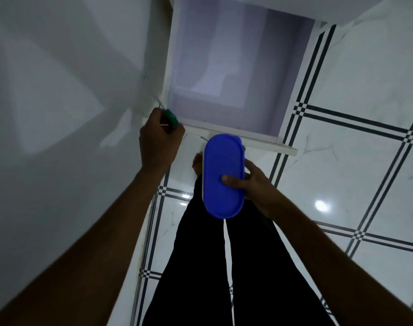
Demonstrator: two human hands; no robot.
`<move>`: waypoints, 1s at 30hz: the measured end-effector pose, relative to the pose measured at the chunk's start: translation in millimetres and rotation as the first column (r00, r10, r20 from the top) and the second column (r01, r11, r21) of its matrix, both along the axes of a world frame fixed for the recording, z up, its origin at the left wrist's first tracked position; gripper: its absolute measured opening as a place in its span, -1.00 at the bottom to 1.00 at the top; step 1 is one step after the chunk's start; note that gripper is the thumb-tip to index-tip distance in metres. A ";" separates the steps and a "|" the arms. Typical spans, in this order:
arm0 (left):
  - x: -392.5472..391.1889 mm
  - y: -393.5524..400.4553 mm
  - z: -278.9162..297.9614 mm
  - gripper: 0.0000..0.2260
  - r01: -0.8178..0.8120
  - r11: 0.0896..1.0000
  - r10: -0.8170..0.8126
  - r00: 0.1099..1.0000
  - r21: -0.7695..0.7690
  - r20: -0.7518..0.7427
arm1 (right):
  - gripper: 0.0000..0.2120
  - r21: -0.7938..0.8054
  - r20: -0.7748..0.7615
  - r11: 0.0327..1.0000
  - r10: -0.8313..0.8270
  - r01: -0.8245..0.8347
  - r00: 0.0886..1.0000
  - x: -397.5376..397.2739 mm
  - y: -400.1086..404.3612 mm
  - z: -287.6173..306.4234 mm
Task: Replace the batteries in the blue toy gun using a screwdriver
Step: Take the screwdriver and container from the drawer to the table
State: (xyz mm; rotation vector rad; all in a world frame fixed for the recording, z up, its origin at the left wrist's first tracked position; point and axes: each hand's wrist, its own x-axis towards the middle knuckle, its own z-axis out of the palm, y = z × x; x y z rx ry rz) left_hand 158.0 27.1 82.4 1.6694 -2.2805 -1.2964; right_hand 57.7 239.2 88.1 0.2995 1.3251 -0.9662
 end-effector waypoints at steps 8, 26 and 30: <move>49.3 24.2 -18.4 -0.75 -0.087 0.994 0.081 0.993 0.069 0.087 | 0.01 0.053 -0.239 0.983 0.182 -0.175 0.954 12.0 -9.9 -67.4; -25.4 -1.7 -44.5 -0.75 0.034 0.999 -0.035 0.998 0.018 0.050 | 0.42 -0.033 -0.353 0.967 0.227 -0.254 0.908 -106.8 -61.4 -89.9; -53.8 -13.7 -46.3 -0.75 0.041 0.999 -0.040 0.999 -0.005 0.019 | 0.35 -0.078 -0.418 0.956 0.227 -0.283 0.879 -140.6 -72.0 -93.6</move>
